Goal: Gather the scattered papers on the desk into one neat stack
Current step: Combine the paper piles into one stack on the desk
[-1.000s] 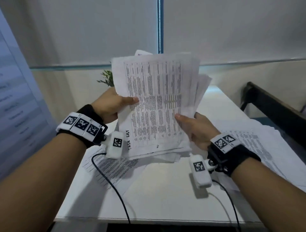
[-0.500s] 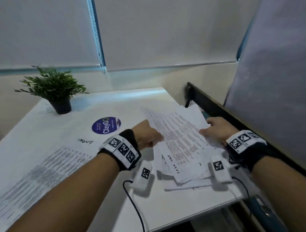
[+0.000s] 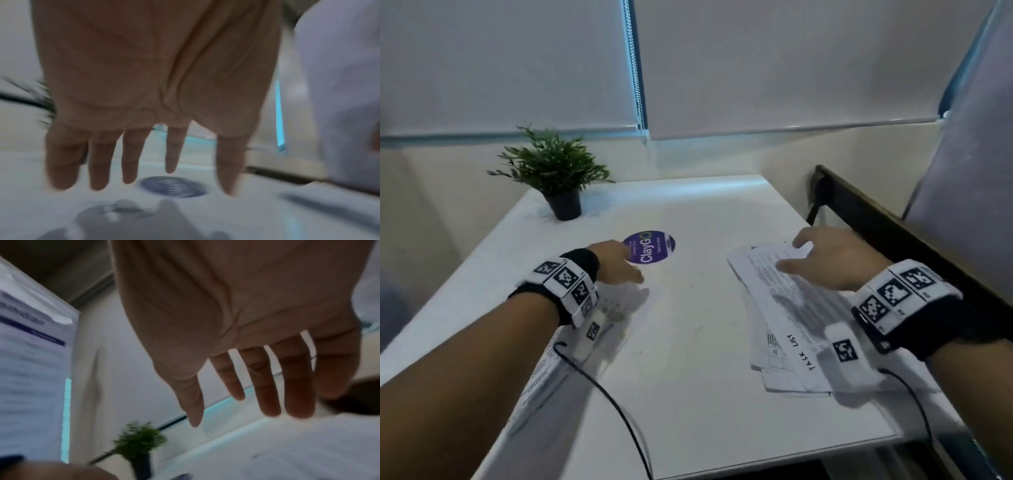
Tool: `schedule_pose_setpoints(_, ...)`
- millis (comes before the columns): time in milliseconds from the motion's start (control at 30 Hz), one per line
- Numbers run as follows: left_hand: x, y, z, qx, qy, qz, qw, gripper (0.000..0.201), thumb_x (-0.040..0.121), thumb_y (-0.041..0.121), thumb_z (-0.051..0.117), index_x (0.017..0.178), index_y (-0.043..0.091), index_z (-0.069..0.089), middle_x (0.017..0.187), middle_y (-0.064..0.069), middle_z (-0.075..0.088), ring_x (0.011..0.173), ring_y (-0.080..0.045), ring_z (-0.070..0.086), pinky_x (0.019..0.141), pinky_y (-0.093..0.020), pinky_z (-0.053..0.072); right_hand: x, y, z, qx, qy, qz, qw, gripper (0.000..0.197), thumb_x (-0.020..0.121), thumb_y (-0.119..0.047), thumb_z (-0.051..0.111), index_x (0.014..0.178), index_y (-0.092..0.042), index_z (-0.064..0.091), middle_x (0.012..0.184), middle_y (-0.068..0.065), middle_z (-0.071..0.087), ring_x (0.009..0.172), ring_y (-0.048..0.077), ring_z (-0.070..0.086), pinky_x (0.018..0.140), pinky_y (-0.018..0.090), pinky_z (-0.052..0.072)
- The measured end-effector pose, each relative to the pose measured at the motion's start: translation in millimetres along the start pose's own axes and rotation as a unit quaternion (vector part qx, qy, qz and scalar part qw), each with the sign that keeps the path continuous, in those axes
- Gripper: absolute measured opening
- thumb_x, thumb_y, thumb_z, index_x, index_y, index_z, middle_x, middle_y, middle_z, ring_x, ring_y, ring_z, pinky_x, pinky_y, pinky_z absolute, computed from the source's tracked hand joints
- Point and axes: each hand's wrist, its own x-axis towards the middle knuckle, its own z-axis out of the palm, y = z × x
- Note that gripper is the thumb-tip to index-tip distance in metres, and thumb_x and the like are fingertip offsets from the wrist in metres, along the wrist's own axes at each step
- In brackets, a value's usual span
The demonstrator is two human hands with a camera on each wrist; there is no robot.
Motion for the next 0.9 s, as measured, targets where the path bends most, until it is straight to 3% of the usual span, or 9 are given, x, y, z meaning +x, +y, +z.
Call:
schedule_pose_setpoints(100,-12.4,-64.8,3.0,-0.027,-0.061,-0.078,0.995,0.121,0.072,0.068,0.076,0.163,0.019,0.013,0.17,-0.001,0.018,0.154,-0.023,0.026,0.124,-0.038,0.023,-14.5,-71.5,29.9,0.005,-0.1,-0.088,0.991,0.058,0.085,-0.061,0.07,0.131,-0.026,0.061,0.123,-0.004,0.061,0.097,0.014,0.062,0.093,0.035,0.054)
schedule_pose_setpoints(200,-32.1,-108.2,9.9,-0.014,-0.1,-0.111,0.989,0.153,0.044,0.085,0.077,0.163,0.024,0.002,0.171,0.002,0.01,0.156,-0.024,0.019,0.126,-0.042,0.019,-22.0,-122.0,75.0,0.018,-0.185,-0.13,0.974,0.06,0.085,-0.059,0.072,0.128,-0.018,0.062,0.119,-0.002,0.061,0.093,0.02,0.071,0.091,0.042,0.061)
schedule_pose_setpoints(333,-60.9,-120.5,20.2,0.028,-0.079,-0.118,0.99,0.117,0.075,0.064,0.076,0.162,0.021,0.011,0.166,-0.006,0.029,0.151,-0.029,0.03,0.12,-0.039,0.026,-21.7,-169.7,121.7,-0.053,-0.221,-0.199,0.953,0.06,0.085,-0.064,0.068,0.113,-0.012,0.063,0.122,0.002,0.065,0.103,0.022,0.063,0.088,0.036,0.055)
schedule_pose_setpoints(467,-56.4,-135.7,27.8,-0.071,-0.042,-0.093,0.992,0.13,0.067,0.043,0.091,0.163,0.022,0.005,0.165,-0.005,0.031,0.149,-0.029,0.035,0.12,-0.041,0.031,-18.9,-194.4,133.8,-0.022,-0.241,-0.198,0.95,0.07,0.08,-0.067,0.071,0.125,-0.015,0.059,0.123,0.003,0.063,0.086,0.021,0.066,0.089,0.039,0.059)
schedule_pose_setpoints(600,-52.4,-125.1,18.3,-0.169,0.051,0.017,0.984,0.091,0.08,0.003,0.076,0.156,0.03,0.035,0.155,-0.002,0.047,0.124,-0.026,0.058,0.099,-0.029,0.05,-9.8,-180.5,131.9,0.058,-0.223,-0.137,0.964,0.072,0.077,-0.065,0.074,0.123,-0.013,0.056,0.105,0.003,0.068,0.086,0.026,0.074,0.087,0.043,0.062)
schedule_pose_setpoints(667,-53.4,-112.5,3.4,-0.243,0.102,0.099,0.96,0.076,0.083,-0.005,0.067,0.144,0.037,0.051,0.15,0.003,0.052,0.112,-0.026,0.067,0.084,-0.027,0.057,-5.3,-165.0,120.9,0.061,-0.19,-0.101,0.975,0.065,0.079,-0.069,0.07,0.104,-0.01,0.062,0.088,0.006,0.073,0.078,0.029,0.078,0.078,0.039,0.064)
schedule_pose_setpoints(767,-60.2,-75.6,-28.5,-0.344,0.122,0.221,0.904,0.067,0.086,-0.01,0.067,0.13,0.039,0.062,0.145,0.008,0.056,0.124,-0.018,0.063,0.101,-0.038,0.054,1.2,-133.7,95.0,0.153,-0.17,-0.038,0.973,0.067,0.077,-0.076,0.066,0.109,-0.017,0.064,0.091,0.005,0.074,0.082,0.03,0.079,0.079,0.044,0.066)
schedule_pose_setpoints(833,-69.6,-47.2,-46.0,-0.45,0.111,0.274,0.843,0.063,0.088,-0.016,0.064,0.127,0.034,0.064,0.142,0.003,0.06,0.117,-0.019,0.068,0.091,-0.036,0.059,6.6,-114.7,81.0,0.308,-0.166,-0.003,0.937,0.074,0.071,-0.077,0.072,0.113,-0.018,0.059,0.109,0.007,0.07,0.098,0.03,0.075,0.084,0.045,0.065)
schedule_pose_setpoints(900,-70.6,-16.4,-53.4,-0.547,0.109,0.302,0.773,0.061,0.088,-0.02,0.061,0.124,0.029,0.064,0.138,-0.005,0.063,0.106,-0.022,0.072,0.085,-0.037,0.061,11.5,-93.1,64.8,0.475,-0.15,-0.024,0.867,0.076,0.069,-0.067,0.081,0.124,-0.018,0.062,0.125,0.005,0.074,0.11,0.026,0.072,0.091,0.044,0.06)
